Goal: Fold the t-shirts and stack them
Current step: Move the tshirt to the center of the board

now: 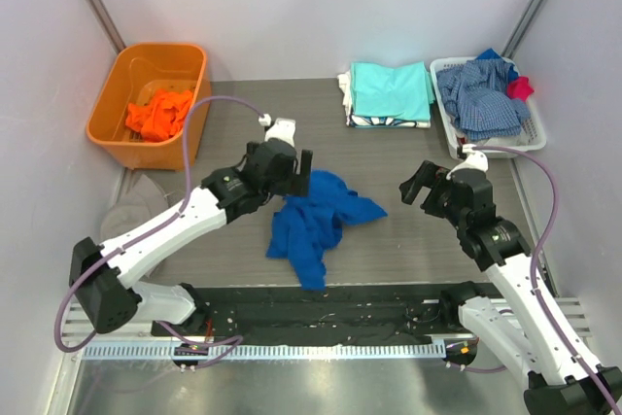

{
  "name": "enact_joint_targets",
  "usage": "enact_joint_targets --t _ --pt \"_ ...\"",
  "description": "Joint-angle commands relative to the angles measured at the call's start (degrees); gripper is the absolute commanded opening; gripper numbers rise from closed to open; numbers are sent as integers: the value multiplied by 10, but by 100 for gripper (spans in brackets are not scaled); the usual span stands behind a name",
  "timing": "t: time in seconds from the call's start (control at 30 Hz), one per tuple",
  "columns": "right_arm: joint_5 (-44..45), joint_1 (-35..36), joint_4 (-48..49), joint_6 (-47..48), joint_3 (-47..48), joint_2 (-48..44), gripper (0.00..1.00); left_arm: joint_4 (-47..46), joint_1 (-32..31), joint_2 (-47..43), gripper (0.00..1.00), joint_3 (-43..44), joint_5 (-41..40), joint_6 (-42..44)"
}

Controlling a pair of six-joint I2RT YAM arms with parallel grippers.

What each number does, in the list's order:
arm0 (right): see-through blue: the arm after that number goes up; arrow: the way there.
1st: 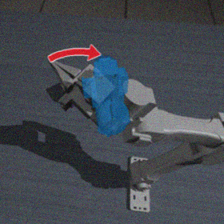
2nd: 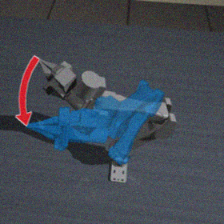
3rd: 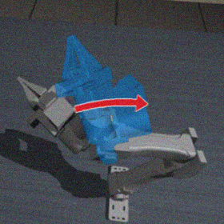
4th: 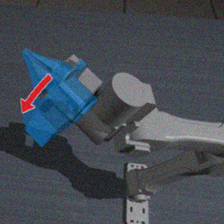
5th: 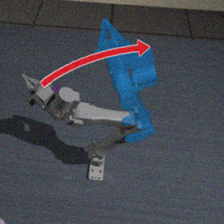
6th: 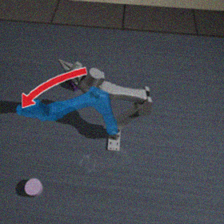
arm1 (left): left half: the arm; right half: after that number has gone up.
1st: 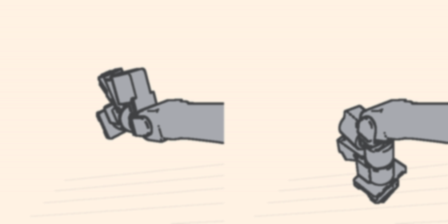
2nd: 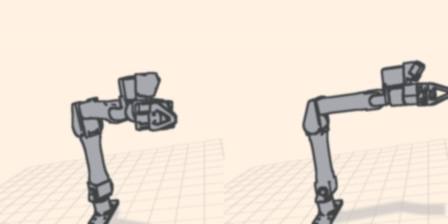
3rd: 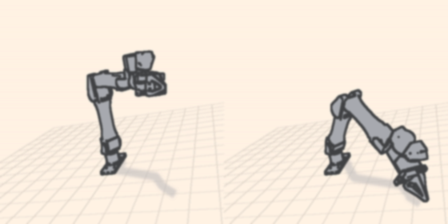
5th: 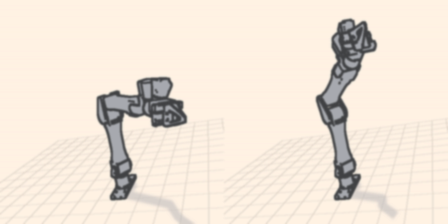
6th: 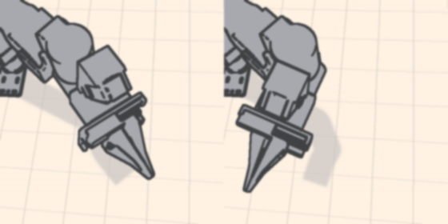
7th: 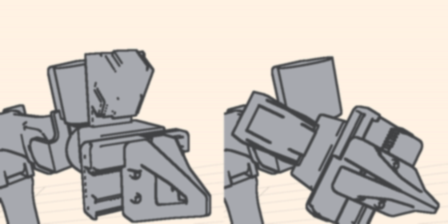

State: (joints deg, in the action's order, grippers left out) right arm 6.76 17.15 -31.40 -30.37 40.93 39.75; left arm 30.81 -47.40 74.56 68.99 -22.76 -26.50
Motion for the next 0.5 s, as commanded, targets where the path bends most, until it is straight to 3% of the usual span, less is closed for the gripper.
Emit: enact_joint_targets --t 0.0,0.3,0.47 --pt "7 3 8 -6 5 -7 100 24 7 -4 100 -51 -97 -22" --pt "-23 3 15 -9 -5 51 100 61 7 -48 100 -83 -117 -61" --pt "-40 3 46 -28 -33 146 100 72 8 -92 100 -119 -98 -88"
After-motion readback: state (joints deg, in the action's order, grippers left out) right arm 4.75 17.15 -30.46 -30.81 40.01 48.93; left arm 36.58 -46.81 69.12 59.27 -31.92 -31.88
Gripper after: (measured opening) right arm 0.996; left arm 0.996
